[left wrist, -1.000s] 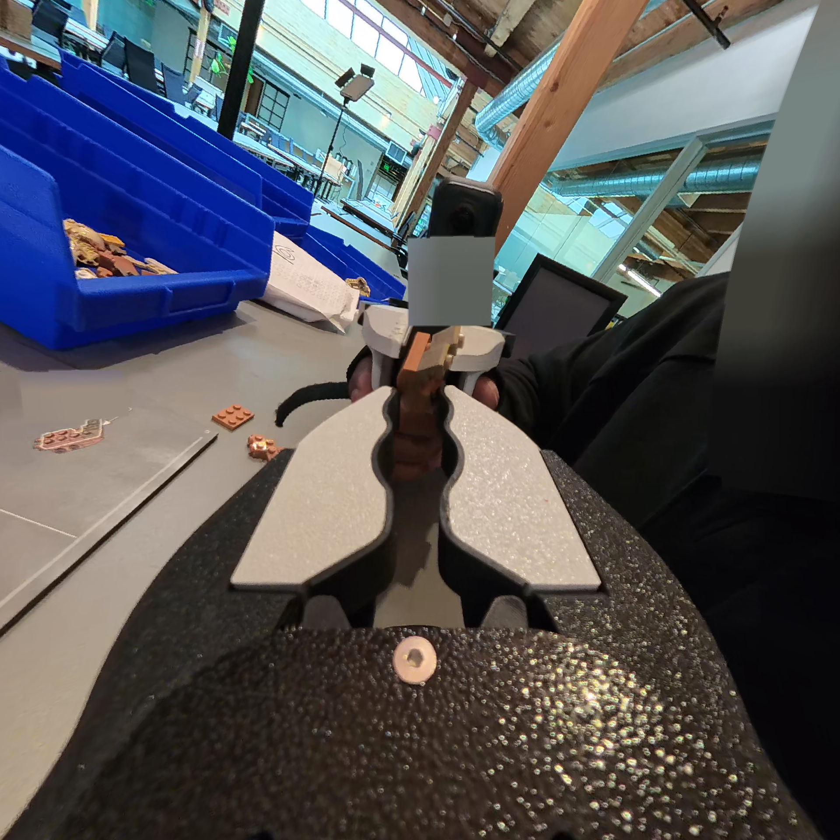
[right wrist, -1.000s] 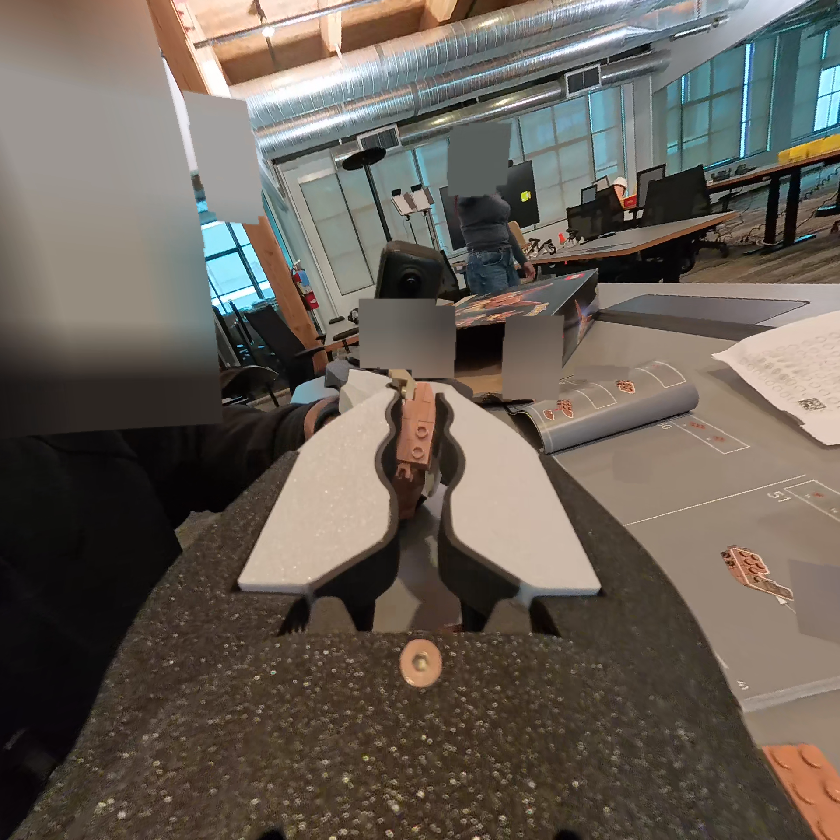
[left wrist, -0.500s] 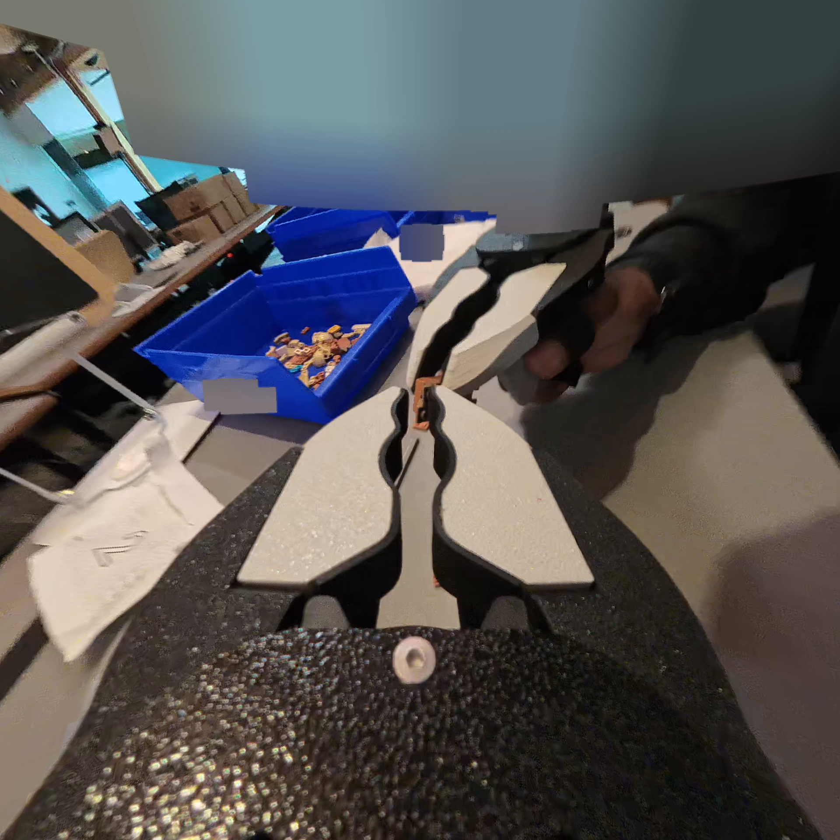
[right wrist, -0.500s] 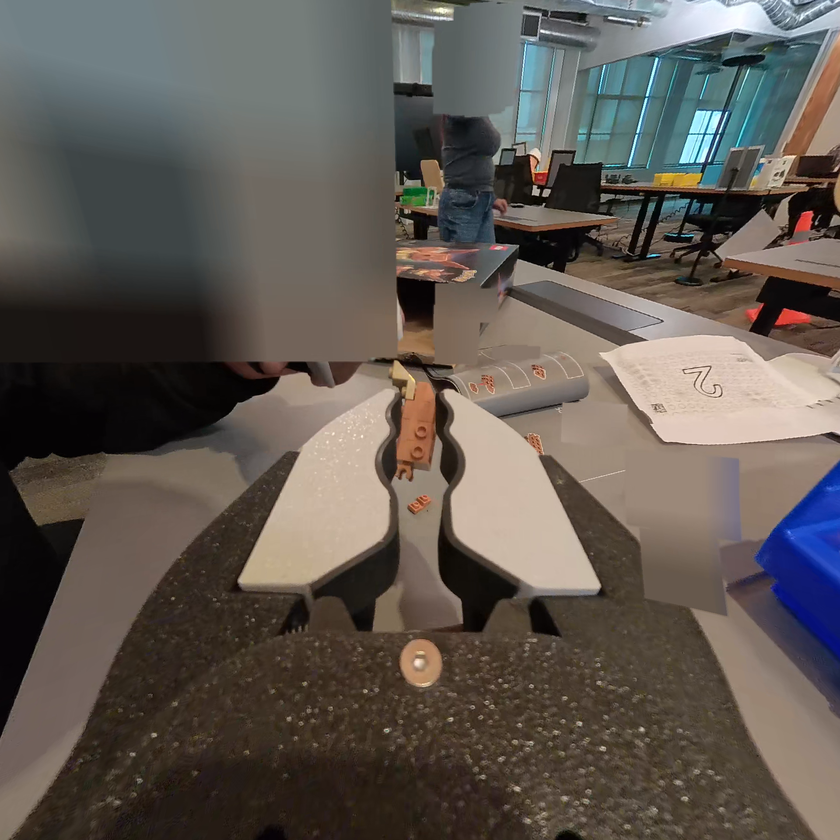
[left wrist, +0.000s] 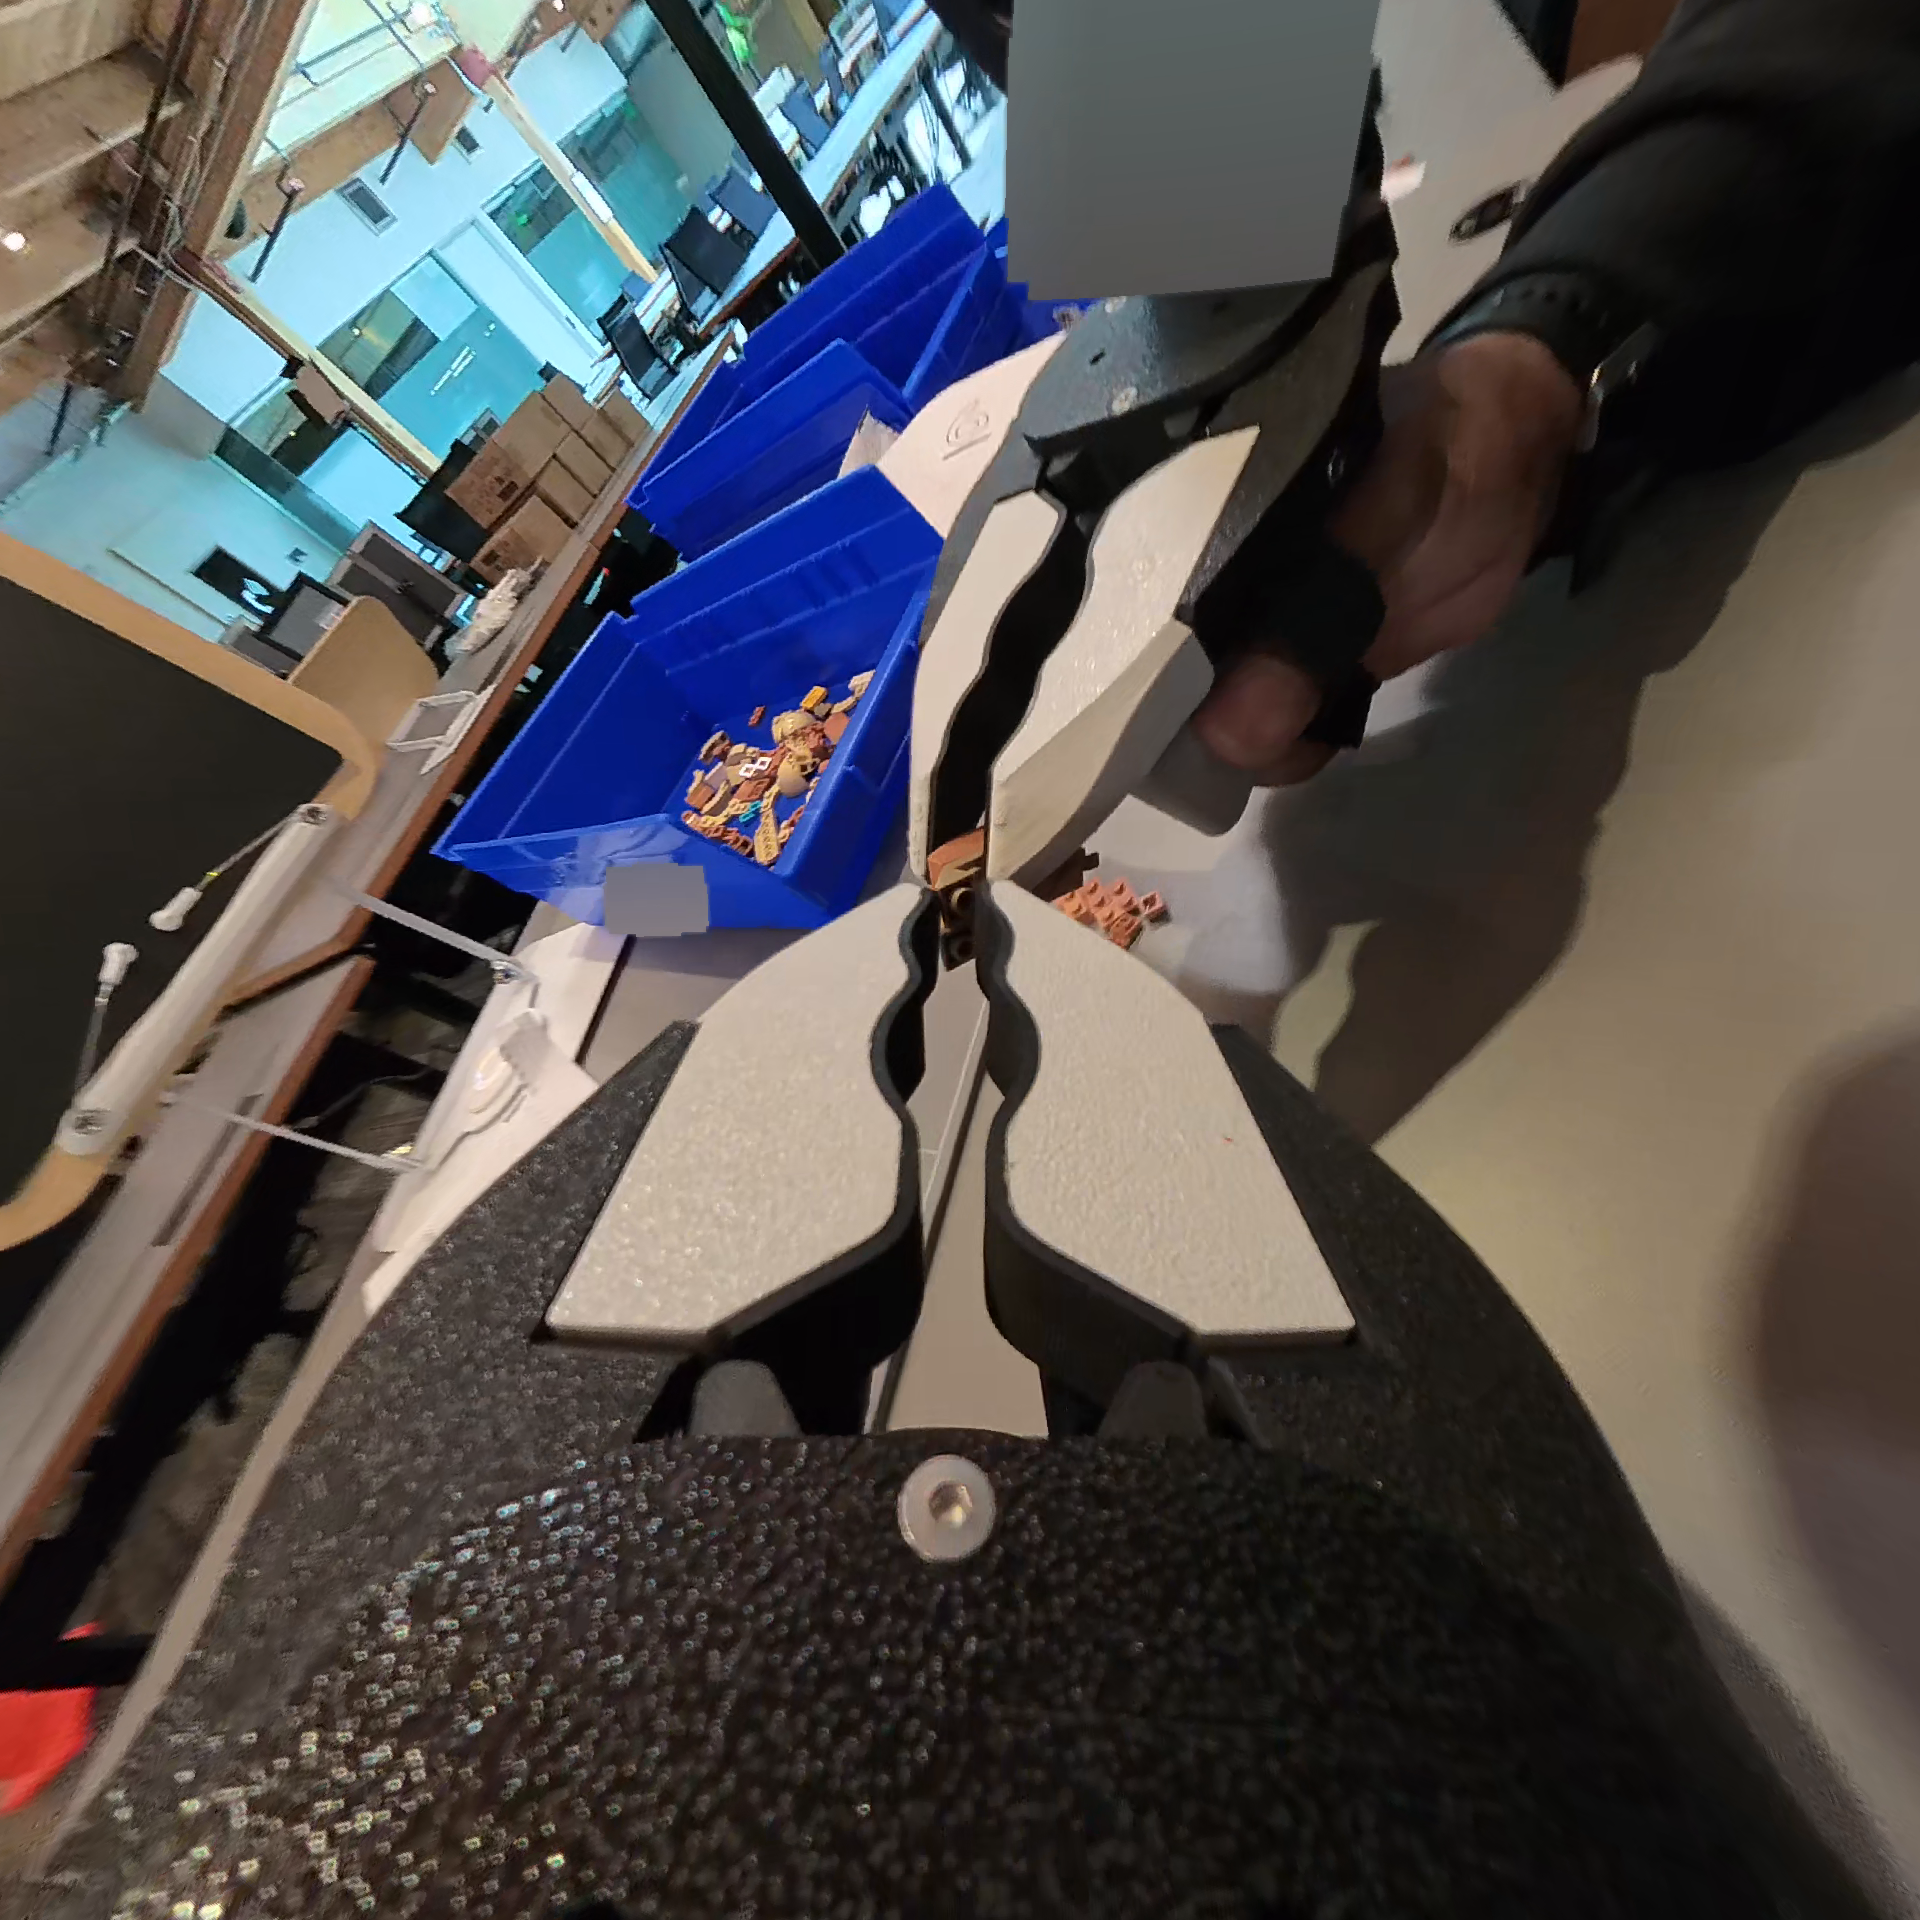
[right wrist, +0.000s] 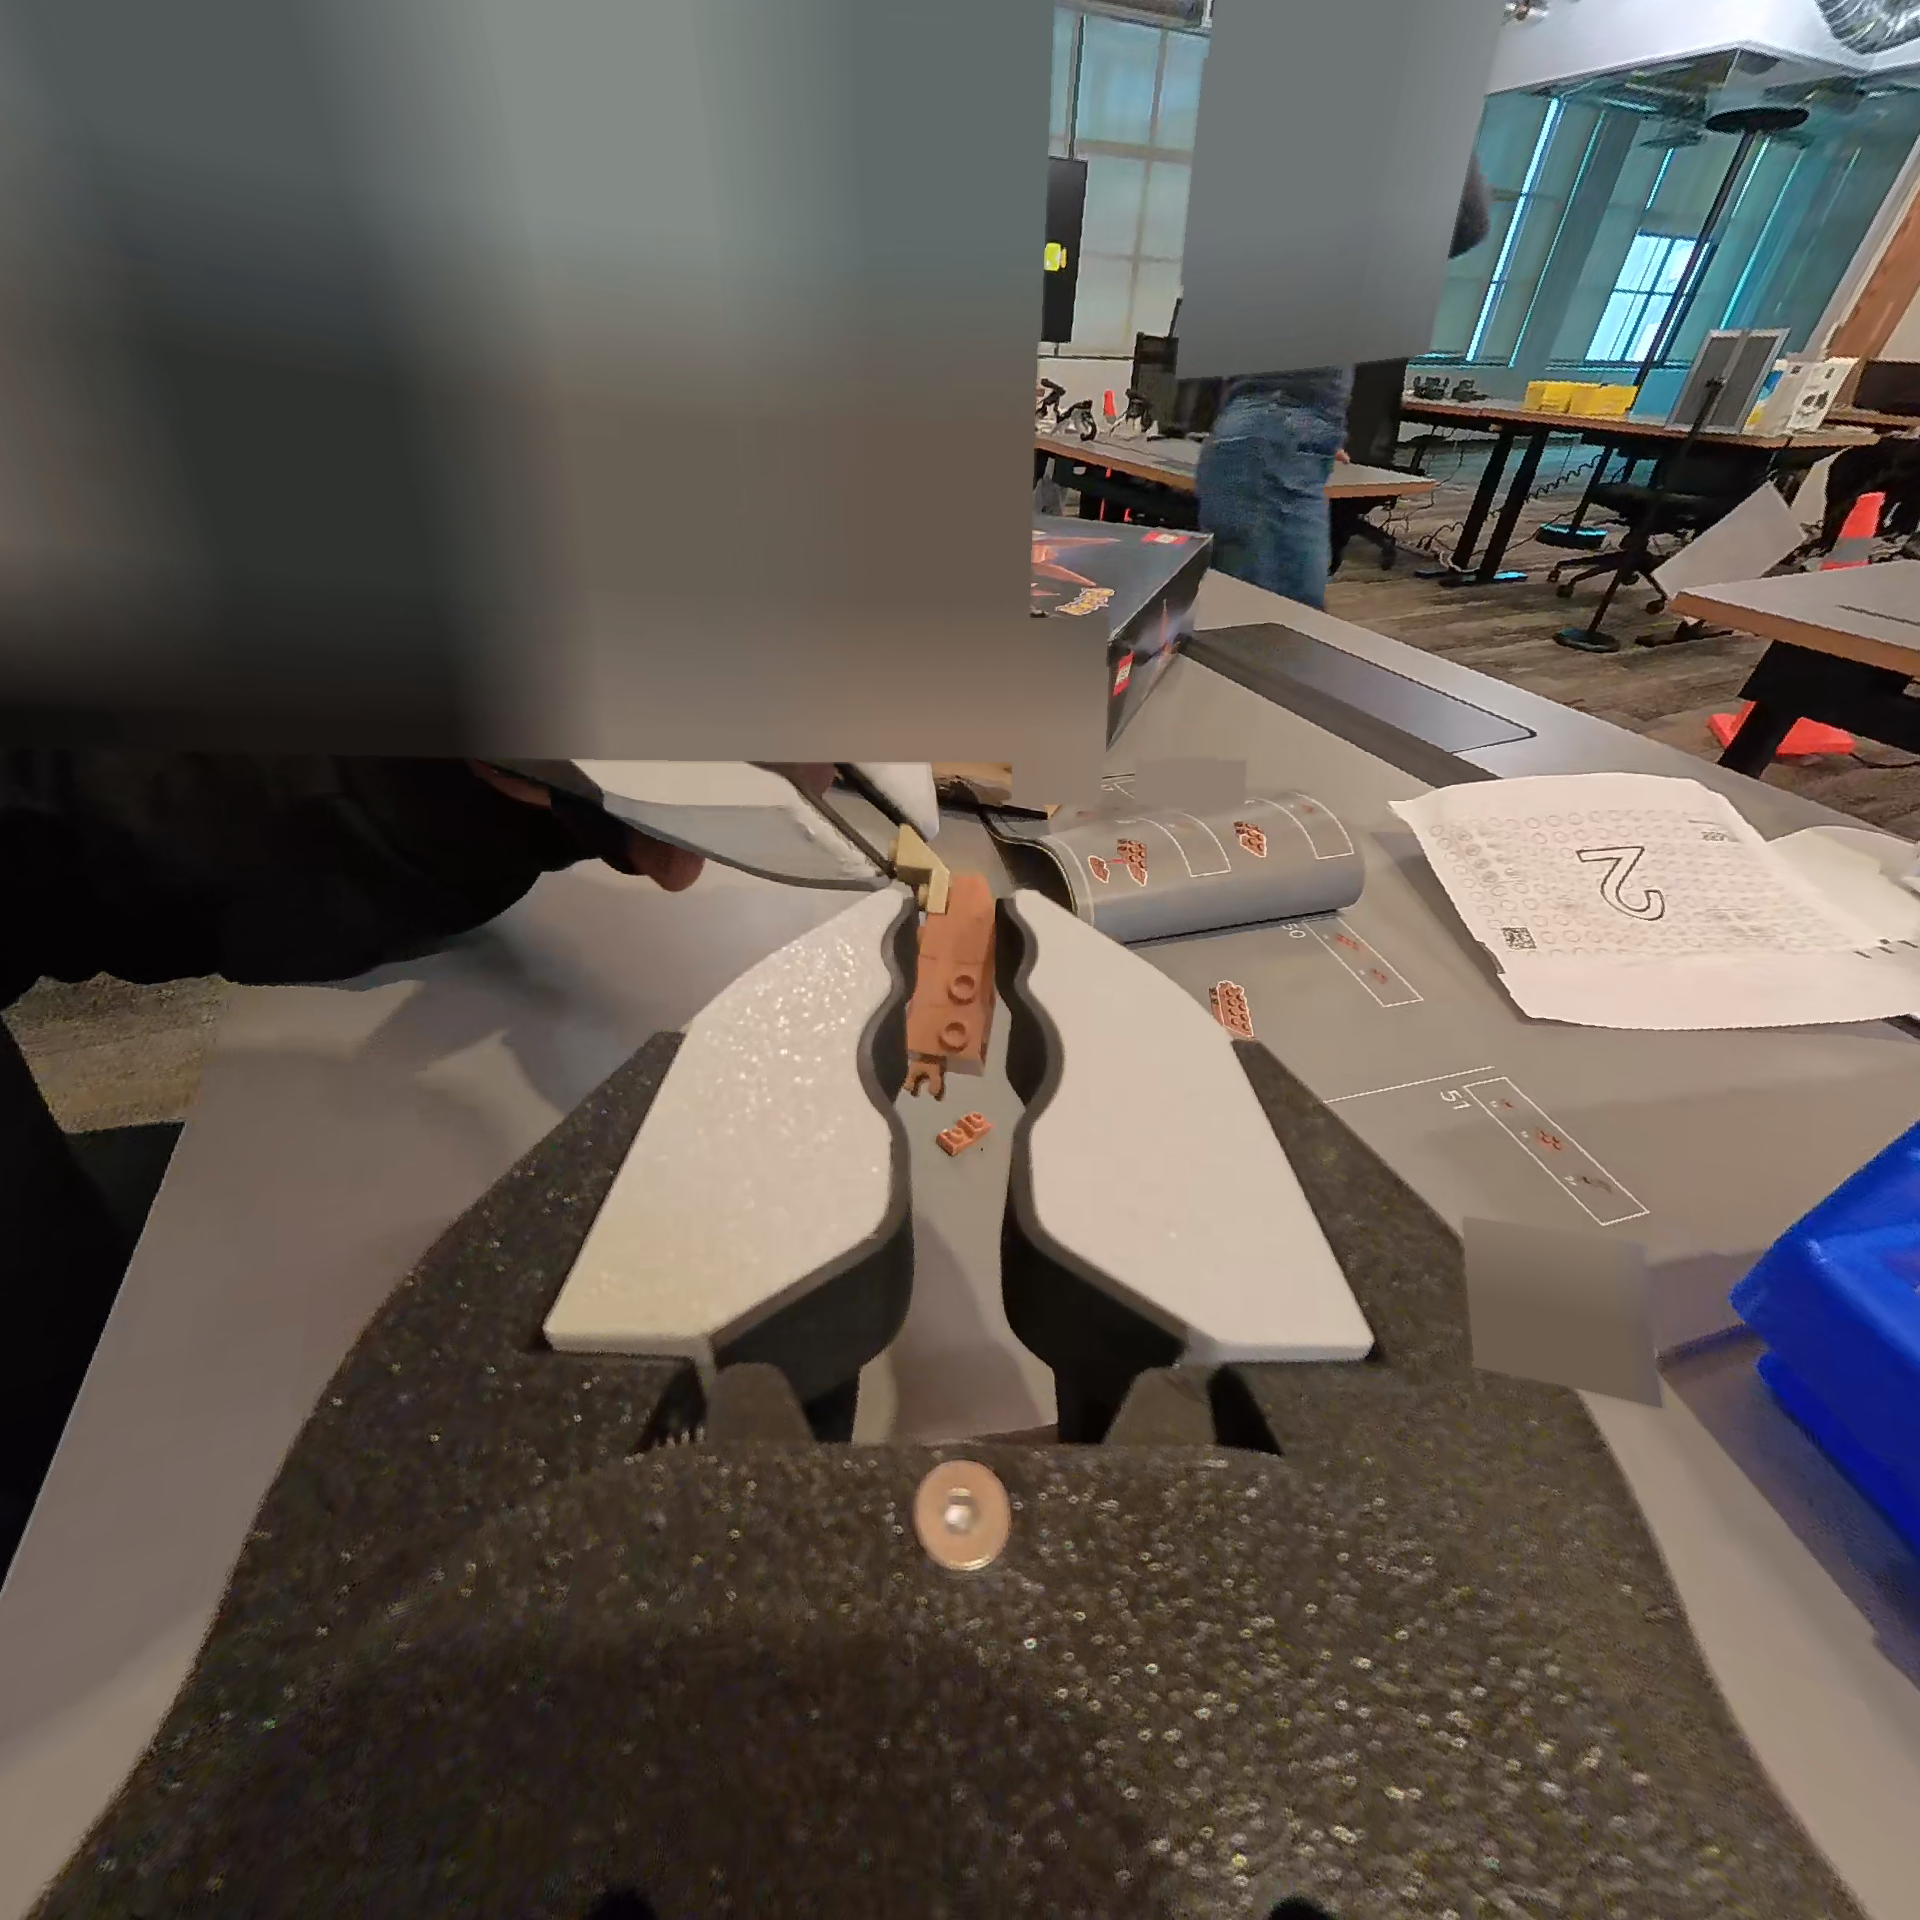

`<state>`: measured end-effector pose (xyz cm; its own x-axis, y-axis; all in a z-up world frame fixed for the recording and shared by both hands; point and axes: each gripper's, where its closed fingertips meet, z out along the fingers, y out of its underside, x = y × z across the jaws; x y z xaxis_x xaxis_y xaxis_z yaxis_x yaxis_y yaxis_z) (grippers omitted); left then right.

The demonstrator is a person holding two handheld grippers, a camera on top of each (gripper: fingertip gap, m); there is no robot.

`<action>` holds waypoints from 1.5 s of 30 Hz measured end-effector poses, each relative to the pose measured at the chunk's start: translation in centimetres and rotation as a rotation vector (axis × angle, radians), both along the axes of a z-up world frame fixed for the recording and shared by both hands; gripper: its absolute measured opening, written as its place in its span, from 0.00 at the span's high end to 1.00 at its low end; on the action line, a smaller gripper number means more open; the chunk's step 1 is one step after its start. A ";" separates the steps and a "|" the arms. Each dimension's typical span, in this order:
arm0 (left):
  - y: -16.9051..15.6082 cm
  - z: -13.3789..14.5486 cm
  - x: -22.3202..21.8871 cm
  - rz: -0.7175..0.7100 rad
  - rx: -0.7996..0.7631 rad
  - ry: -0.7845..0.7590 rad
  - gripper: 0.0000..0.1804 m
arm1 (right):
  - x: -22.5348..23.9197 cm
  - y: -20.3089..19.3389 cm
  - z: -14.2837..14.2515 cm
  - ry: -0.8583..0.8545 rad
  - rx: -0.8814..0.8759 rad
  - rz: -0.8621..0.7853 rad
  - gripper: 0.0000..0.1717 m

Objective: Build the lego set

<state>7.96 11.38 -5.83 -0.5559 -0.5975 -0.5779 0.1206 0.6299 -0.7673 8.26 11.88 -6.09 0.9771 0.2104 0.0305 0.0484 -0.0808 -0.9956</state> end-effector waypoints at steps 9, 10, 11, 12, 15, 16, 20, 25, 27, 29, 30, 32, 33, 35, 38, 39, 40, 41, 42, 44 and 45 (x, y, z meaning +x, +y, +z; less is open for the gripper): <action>0.1 -0.2 0.0 0.047 0.132 -0.040 0.97 | -0.1 0.0 -0.1 -0.041 -0.018 -0.007 0.92; 0.1 -0.2 0.0 0.047 0.128 -0.033 0.97 | -0.1 0.0 -0.1 -0.040 -0.018 -0.006 0.92; 0.1 -0.2 -0.1 0.046 0.125 -0.027 0.97 | -0.2 0.0 -0.1 -0.044 -0.019 -0.005 0.92; 0.1 -0.2 -0.1 0.046 0.123 -0.018 0.97 | -0.2 0.0 -0.2 -0.052 -0.021 -0.008 0.92; 0.2 -0.3 -0.1 0.048 0.121 -0.001 0.97 | -0.2 0.0 -0.3 -0.071 -0.027 -0.012 0.92; 0.2 -0.4 -0.1 0.049 0.123 0.005 0.97 | -0.3 0.1 -0.3 -0.073 -0.030 -0.012 0.92; 0.2 -0.6 -0.2 0.048 0.155 0.012 0.97 | -0.4 0.1 -0.5 -0.073 -0.046 -0.003 0.92; 0.2 -0.5 -0.2 0.048 0.208 -0.033 0.97 | -0.4 0.1 -0.4 -0.028 -0.048 0.012 0.92; 0.4 -0.6 -0.1 0.060 0.245 -0.056 0.97 | -0.4 0.1 -0.4 -0.008 -0.049 0.016 0.92; 0.4 -0.6 -0.1 0.066 0.258 -0.067 0.97 | -0.4 0.0 -0.3 -0.004 -0.044 0.019 0.92; 0.3 -0.6 -0.1 0.066 0.266 -0.073 0.97 | -0.4 0.0 -0.2 -0.004 -0.040 0.021 0.92; 0.3 -0.5 -0.1 0.071 0.274 -0.085 0.97 | -0.5 0.0 -0.1 -0.005 -0.035 0.018 0.92; 0.3 -0.5 -0.1 0.074 0.281 -0.089 0.97 | -0.4 0.0 -0.1 -0.010 -0.036 0.012 0.92; 0.4 -0.6 -0.1 0.088 0.309 -0.099 0.97 | -0.4 0.1 -0.3 -0.013 -0.044 0.003 0.92; 0.4 -0.8 0.1 0.115 0.357 -0.123 0.97 | -0.2 0.1 -0.4 -0.006 -0.047 -0.005 0.92; 0.4 -0.7 0.1 0.123 0.367 -0.133 0.97 | -0.2 0.1 -0.3 -0.002 -0.046 -0.006 0.92; 0.4 -0.7 0.2 0.130 0.375 -0.142 0.97 | -0.1 0.1 -0.3 0.000 -0.044 -0.008 0.92; 0.4 -0.7 0.2 0.136 0.381 -0.149 0.97 | -0.1 0.1 -0.3 0.001 -0.043 -0.010 0.93; 0.4 -0.7 0.2 0.142 0.388 -0.152 0.97 | -0.1 0.1 -0.3 0.000 -0.044 -0.012 0.92; 0.4 -0.7 0.3 0.147 0.401 -0.156 0.97 | 0.0 0.1 -0.3 0.000 -0.045 -0.012 0.93; 0.4 -0.7 0.3 0.148 0.400 -0.158 0.97 | -0.1 0.1 -0.3 0.001 -0.044 -0.012 0.93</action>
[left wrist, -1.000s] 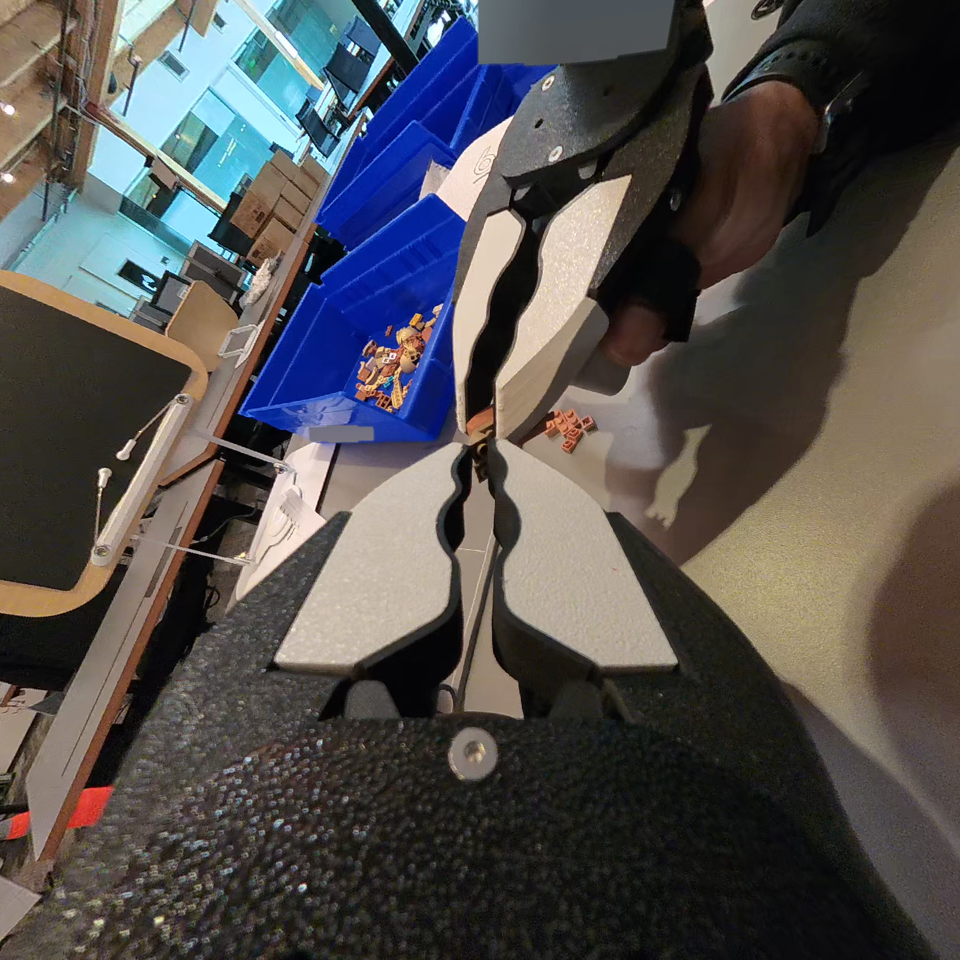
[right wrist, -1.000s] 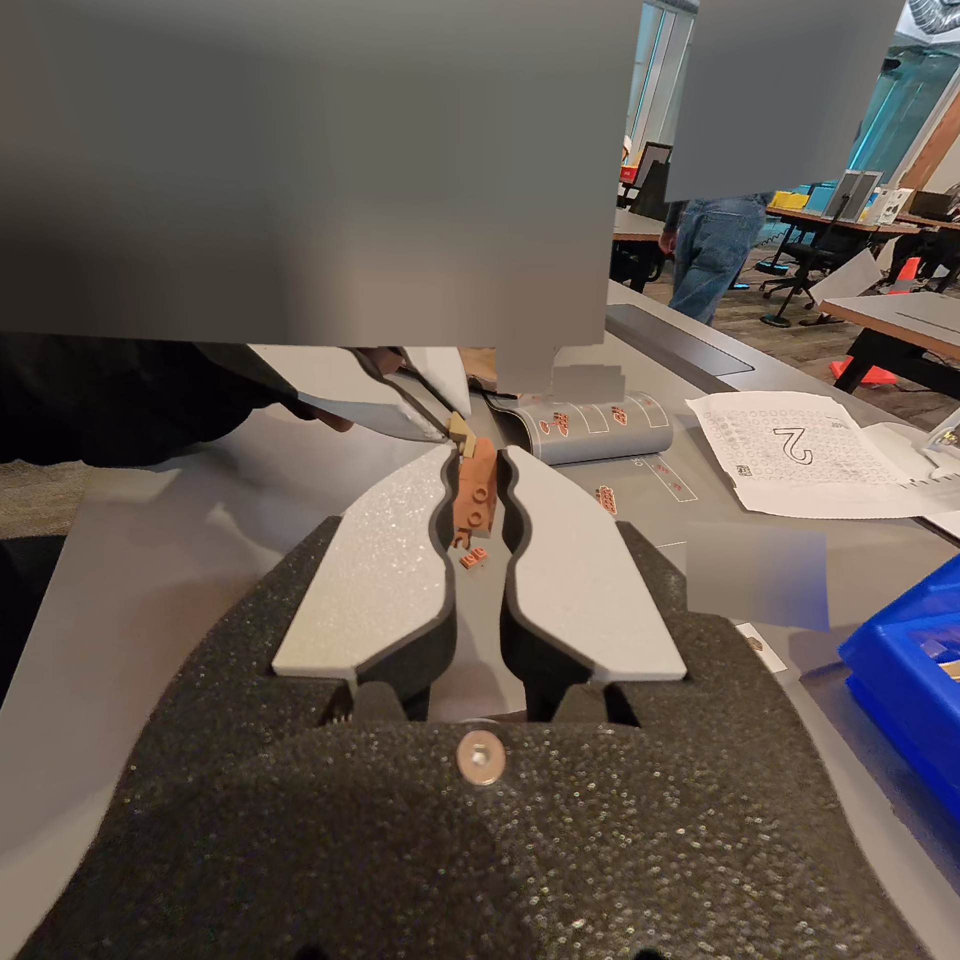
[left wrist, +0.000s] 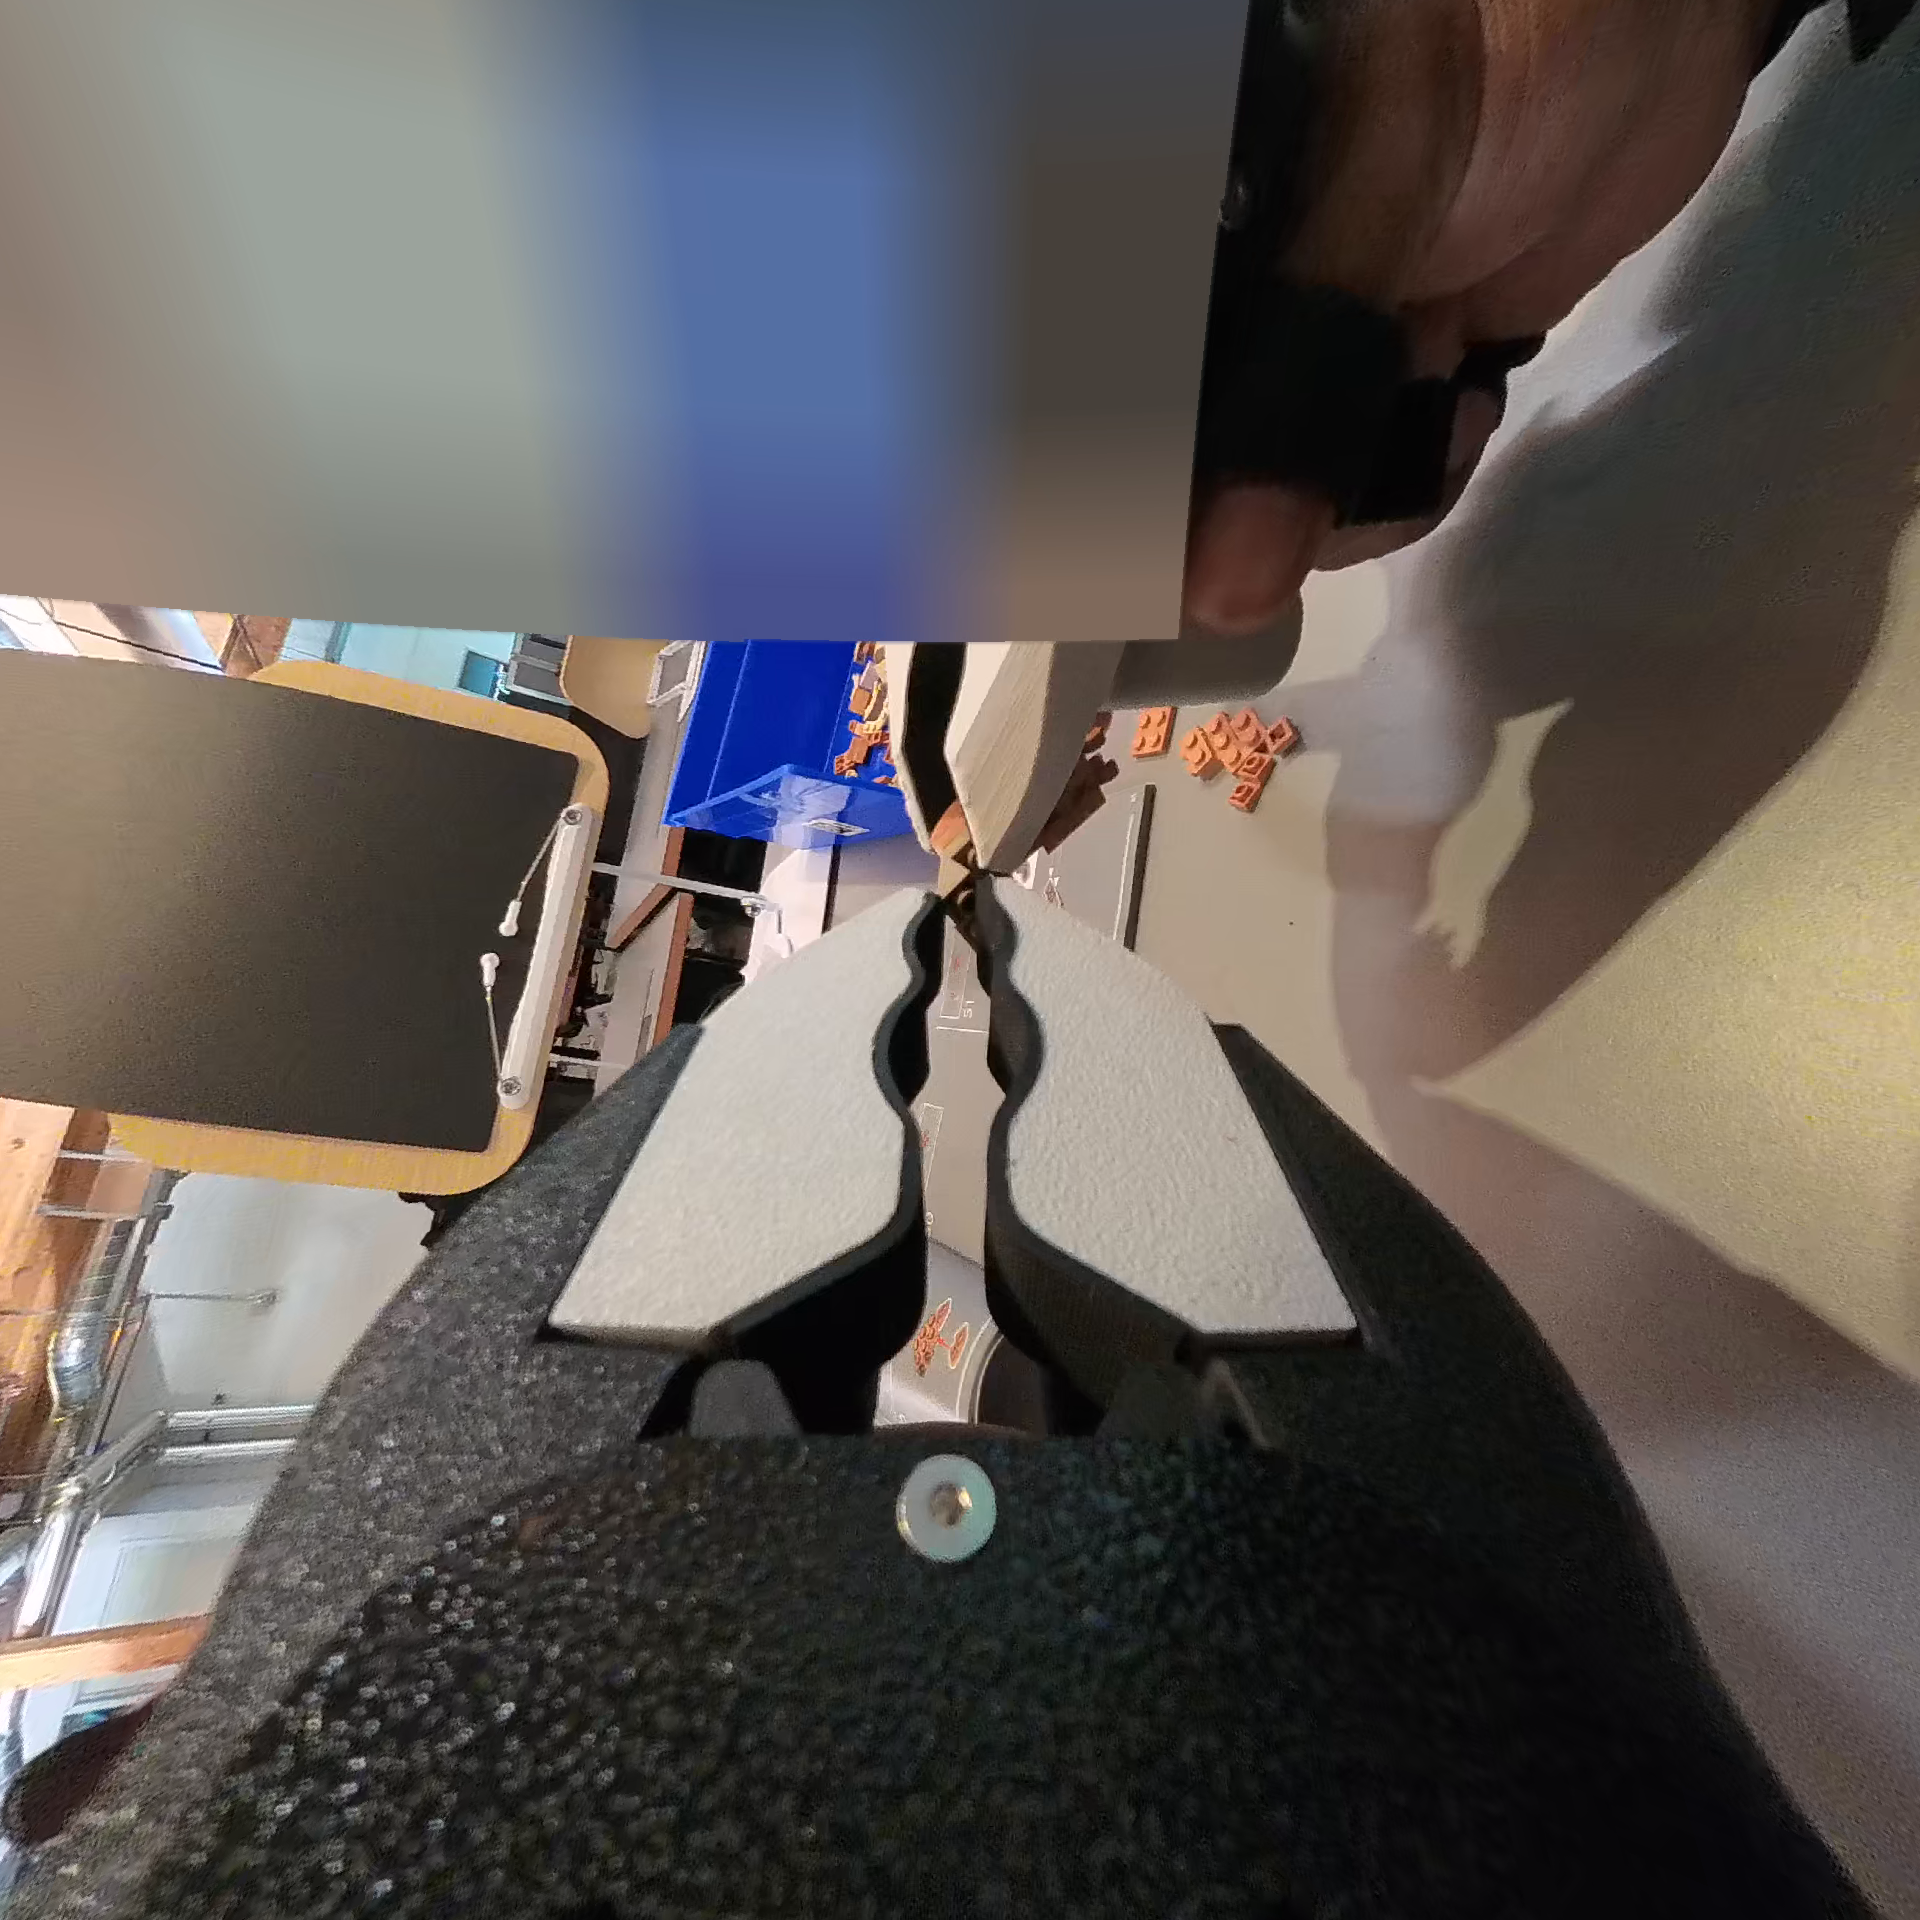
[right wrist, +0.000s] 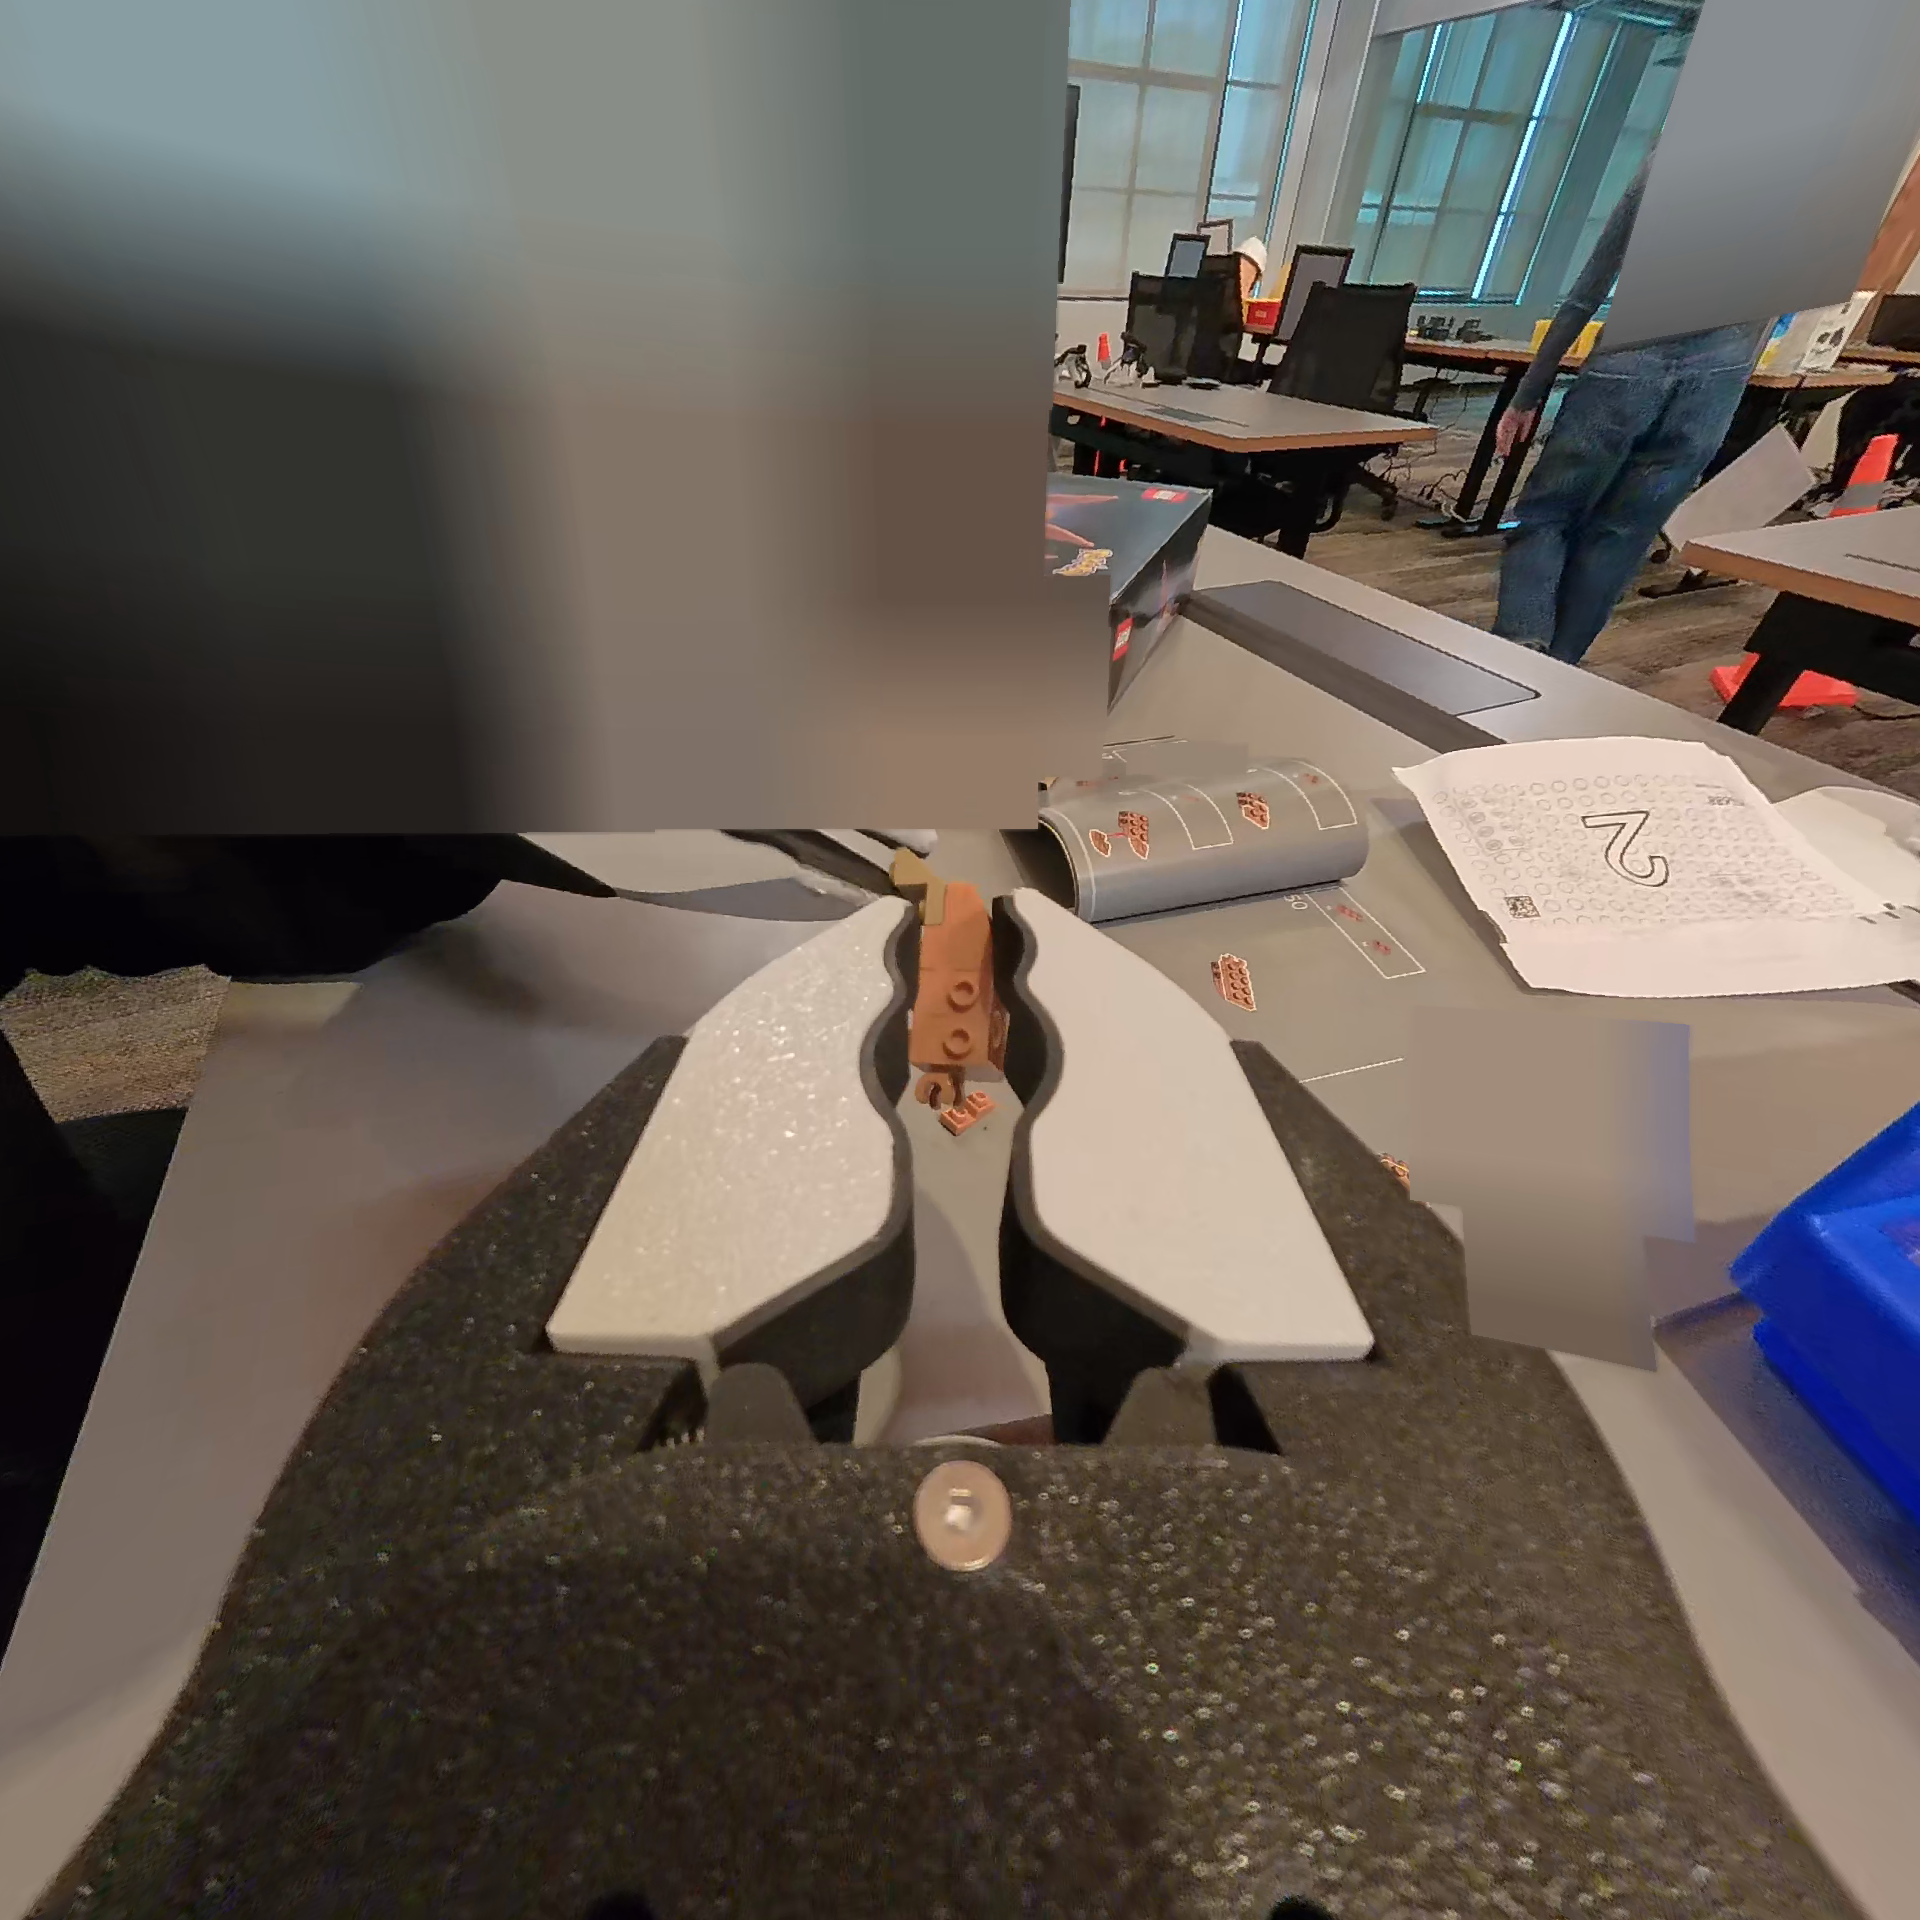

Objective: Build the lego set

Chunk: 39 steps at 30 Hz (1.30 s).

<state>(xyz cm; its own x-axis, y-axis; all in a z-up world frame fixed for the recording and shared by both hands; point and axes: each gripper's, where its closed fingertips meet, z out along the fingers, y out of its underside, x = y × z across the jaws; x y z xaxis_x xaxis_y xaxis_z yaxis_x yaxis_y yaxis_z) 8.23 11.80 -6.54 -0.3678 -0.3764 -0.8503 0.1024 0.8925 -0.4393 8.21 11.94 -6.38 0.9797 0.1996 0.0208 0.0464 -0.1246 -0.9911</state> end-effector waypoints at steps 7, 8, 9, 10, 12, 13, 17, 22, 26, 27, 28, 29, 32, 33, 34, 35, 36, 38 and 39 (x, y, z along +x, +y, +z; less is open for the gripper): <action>0.0 0.0 0.1 0.011 0.025 -0.015 0.97 | 0.1 0.0 0.0 -0.004 -0.003 -0.006 0.93; 0.0 0.0 0.1 0.012 0.028 -0.019 0.97 | 0.1 0.0 0.0 -0.003 -0.002 -0.007 0.93; 0.0 0.1 0.1 0.012 0.029 -0.022 0.97 | 0.1 0.0 0.0 0.001 -0.001 -0.007 0.93; 0.0 0.1 0.1 0.011 0.026 -0.022 0.97 | 0.1 0.0 0.0 0.006 -0.002 -0.006 0.93; 0.1 0.1 0.2 0.012 0.015 -0.024 0.97 | 0.3 0.1 -0.1 0.041 -0.006 -0.007 0.93; 0.2 0.2 0.3 0.008 -0.004 -0.024 0.97 | 0.4 0.2 -0.1 0.079 -0.008 -0.003 0.93; 0.3 0.8 0.4 -0.040 -0.187 -0.005 0.91 | 1.1 0.1 0.7 0.348 0.047 0.051 0.92; -0.7 0.6 0.8 -0.105 -0.717 0.254 0.86 | 2.6 -0.5 2.1 0.774 0.163 0.166 0.92; -1.6 0.5 1.3 -0.157 -1.088 0.427 0.87 | 2.3 -0.4 2.0 0.864 0.199 0.205 0.92; -1.7 0.5 1.4 -0.165 -1.151 0.455 0.87 | 2.1 -0.4 2.1 0.870 0.208 0.214 0.92; -1.8 0.5 1.5 -0.167 -1.203 0.480 0.87 | 1.9 -0.4 2.2 0.872 0.217 0.222 0.92; -1.8 0.4 1.5 -0.168 -1.245 0.502 0.87 | 1.7 -0.3 2.2 0.867 0.224 0.227 0.92; -2.1 0.5 1.4 -0.197 -1.349 0.546 0.87 | 1.5 -0.1 2.2 0.833 0.240 0.217 0.92; -2.1 0.5 1.4 -0.200 -1.375 0.560 0.87 | 1.5 -0.1 2.1 0.826 0.239 0.214 0.92; -2.1 0.4 1.5 -0.199 -1.398 0.569 0.88 | 1.5 0.0 2.1 0.819 0.237 0.210 0.92; -2.0 0.3 1.5 -0.197 -1.418 0.576 0.89 | 1.5 0.1 2.0 0.808 0.236 0.207 0.92; -2.0 0.2 1.5 -0.201 -1.437 0.586 0.90 | 1.4 0.1 2.0 0.793 0.235 0.204 0.92; -2.0 0.1 1.4 -0.224 -1.485 0.603 0.90 | 1.2 0.2 2.0 0.751 0.234 0.194 0.92; -2.0 0.1 1.4 -0.235 -1.503 0.611 0.91 | 1.2 0.2 1.9 0.723 0.229 0.187 0.92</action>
